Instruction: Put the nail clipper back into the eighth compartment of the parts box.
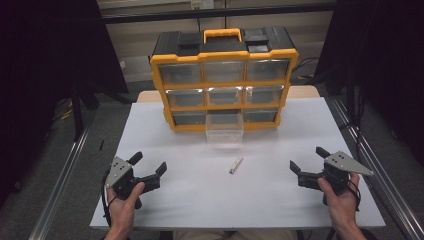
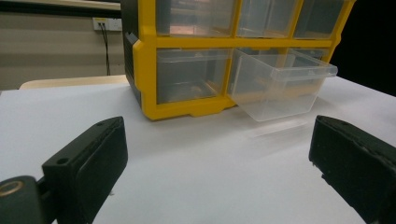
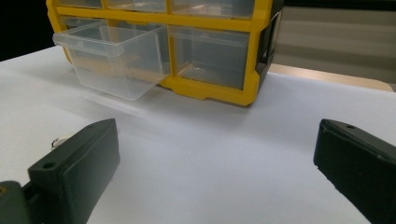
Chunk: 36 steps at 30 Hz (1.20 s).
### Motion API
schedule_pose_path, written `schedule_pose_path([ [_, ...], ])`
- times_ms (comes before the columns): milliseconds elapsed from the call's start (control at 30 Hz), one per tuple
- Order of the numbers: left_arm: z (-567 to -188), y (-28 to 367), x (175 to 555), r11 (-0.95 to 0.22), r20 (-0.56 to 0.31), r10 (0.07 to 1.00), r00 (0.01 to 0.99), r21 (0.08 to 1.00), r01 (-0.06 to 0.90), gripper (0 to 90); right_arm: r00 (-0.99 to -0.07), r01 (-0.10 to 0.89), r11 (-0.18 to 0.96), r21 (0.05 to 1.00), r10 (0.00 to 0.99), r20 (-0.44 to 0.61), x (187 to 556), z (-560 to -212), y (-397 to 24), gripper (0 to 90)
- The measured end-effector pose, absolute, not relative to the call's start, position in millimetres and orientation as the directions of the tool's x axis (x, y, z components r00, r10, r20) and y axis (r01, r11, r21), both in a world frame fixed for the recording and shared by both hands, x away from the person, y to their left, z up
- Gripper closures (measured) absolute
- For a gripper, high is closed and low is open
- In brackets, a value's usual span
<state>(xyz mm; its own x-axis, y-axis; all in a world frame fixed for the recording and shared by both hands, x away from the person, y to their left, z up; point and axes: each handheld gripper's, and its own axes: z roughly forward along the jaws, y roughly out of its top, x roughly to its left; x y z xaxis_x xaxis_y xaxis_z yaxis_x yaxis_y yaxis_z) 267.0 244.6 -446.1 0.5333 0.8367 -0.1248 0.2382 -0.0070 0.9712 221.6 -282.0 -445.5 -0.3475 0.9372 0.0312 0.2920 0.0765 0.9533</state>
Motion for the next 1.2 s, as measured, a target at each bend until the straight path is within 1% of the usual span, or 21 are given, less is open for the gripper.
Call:
schedule_pose_path([
  [300,-446,242,269,-0.016,-0.124,0.836,0.534,0.968,0.250,4.5,-0.356,0.316,0.084,0.945,0.934,0.036,222,-447,-282,1.7],
  [467,-448,240,269,-0.022,-0.131,0.831,0.541,0.963,0.267,4.6,-0.402,0.355,0.110,0.928,0.915,0.045,225,-449,-280,1.0],
  [533,-447,239,268,-0.025,-0.127,0.837,0.533,0.963,0.269,4.6,-0.408,0.355,0.114,0.928,0.912,0.044,226,-449,-279,1.0],
  [667,-448,241,268,-0.024,-0.133,0.838,0.530,0.960,0.280,4.6,-0.437,0.358,0.129,0.925,0.898,0.044,225,-449,-276,2.2],
  [733,-448,243,268,-0.030,-0.130,0.836,0.534,0.959,0.281,4.8,-0.451,0.384,0.110,0.917,0.889,0.082,226,-449,-273,5.0],
  [867,-446,245,266,-0.029,-0.128,0.836,0.534,0.961,0.276,4.9,-0.465,0.382,0.131,0.915,0.882,0.068,227,-445,-268,5.5],
  [933,-446,245,265,-0.025,-0.131,0.833,0.538,0.962,0.273,4.9,-0.477,0.388,0.126,0.913,0.875,0.082,227,-444,-264,5.2],
  [1000,-445,244,264,-0.022,-0.133,0.838,0.529,0.961,0.277,4.9,-0.501,0.389,0.155,0.908,0.863,0.068,228,-444,-260,4.7],
  [1067,-445,244,264,-0.039,-0.113,0.850,0.514,0.960,0.277,4.9,-0.508,0.400,0.194,0.896,0.861,0.041,230,-445,-255,4.7],
  [1167,-444,244,264,-0.032,-0.124,0.845,0.521,0.959,0.280,4.9,-0.544,0.410,0.198,0.890,0.836,0.065,234,-445,-251,3.3],
  [1200,-445,244,263,-0.030,-0.126,0.843,0.523,0.959,0.281,4.9,-0.553,0.407,0.209,0.889,0.831,0.058,235,-445,-249,3.3],
])
